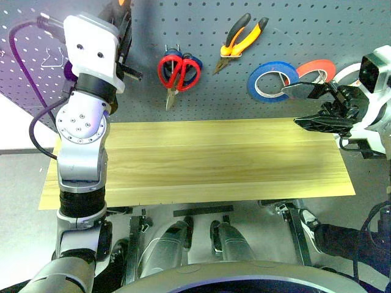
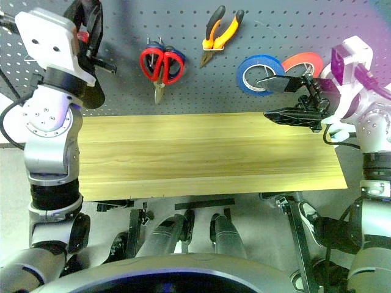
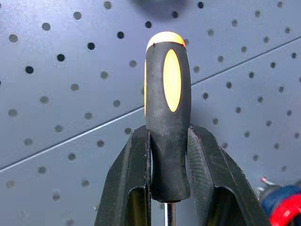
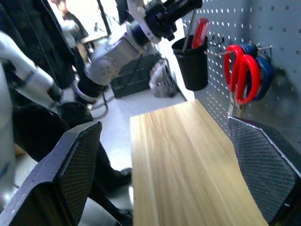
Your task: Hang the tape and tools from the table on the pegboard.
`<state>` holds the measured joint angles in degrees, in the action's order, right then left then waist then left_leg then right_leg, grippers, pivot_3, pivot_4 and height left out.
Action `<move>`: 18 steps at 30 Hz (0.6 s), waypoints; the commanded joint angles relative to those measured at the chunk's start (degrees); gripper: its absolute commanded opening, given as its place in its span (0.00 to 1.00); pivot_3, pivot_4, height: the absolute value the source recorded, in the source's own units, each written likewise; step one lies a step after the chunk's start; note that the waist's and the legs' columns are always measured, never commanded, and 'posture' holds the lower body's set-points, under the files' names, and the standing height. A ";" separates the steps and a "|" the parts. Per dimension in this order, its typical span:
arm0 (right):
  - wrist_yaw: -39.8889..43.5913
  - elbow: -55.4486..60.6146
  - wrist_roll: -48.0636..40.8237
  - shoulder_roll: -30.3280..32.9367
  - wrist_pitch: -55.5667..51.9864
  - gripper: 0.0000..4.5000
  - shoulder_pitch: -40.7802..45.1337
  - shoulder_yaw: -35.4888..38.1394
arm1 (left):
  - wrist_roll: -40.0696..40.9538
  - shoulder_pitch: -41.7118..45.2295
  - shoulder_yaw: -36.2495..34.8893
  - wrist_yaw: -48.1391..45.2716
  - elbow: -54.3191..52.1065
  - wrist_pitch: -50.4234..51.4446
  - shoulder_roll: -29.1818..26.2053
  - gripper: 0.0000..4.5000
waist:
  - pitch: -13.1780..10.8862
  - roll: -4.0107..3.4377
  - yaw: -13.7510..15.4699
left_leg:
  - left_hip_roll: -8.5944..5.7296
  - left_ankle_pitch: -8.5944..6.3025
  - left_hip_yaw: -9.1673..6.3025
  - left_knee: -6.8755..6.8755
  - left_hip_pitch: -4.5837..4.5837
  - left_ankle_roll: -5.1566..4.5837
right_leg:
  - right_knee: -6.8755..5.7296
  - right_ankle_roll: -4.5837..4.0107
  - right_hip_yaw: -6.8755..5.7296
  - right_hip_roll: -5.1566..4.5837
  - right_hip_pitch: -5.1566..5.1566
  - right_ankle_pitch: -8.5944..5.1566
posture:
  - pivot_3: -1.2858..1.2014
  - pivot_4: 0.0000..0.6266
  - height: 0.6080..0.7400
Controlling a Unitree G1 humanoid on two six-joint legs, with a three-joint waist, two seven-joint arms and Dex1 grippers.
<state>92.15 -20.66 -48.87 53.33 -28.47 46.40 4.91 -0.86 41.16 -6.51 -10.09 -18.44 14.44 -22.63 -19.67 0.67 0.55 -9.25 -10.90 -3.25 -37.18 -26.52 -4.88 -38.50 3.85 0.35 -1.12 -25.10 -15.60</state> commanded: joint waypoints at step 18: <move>0.35 -1.22 -1.17 1.16 0.19 1.00 0.35 6.82 | 1.48 6.84 -3.53 -0.45 1.31 -1.30 -4.39 0.16 | 0.03 0.01 0.19 | 0.00 0.00 0.00 -0.10 0.00 0.01 | 0.01 0.04 -0.06 -0.01 0.07 0.03 | 0.50 0.44 1.00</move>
<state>92.14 -22.96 -48.78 53.27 -28.42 46.43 9.77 0.69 47.10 -8.75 -10.19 -15.36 14.87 -25.89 -19.64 0.69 0.74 -9.25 -10.90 -3.25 -37.28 -26.52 -4.87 -38.49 3.89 0.29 -1.13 -25.02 -15.57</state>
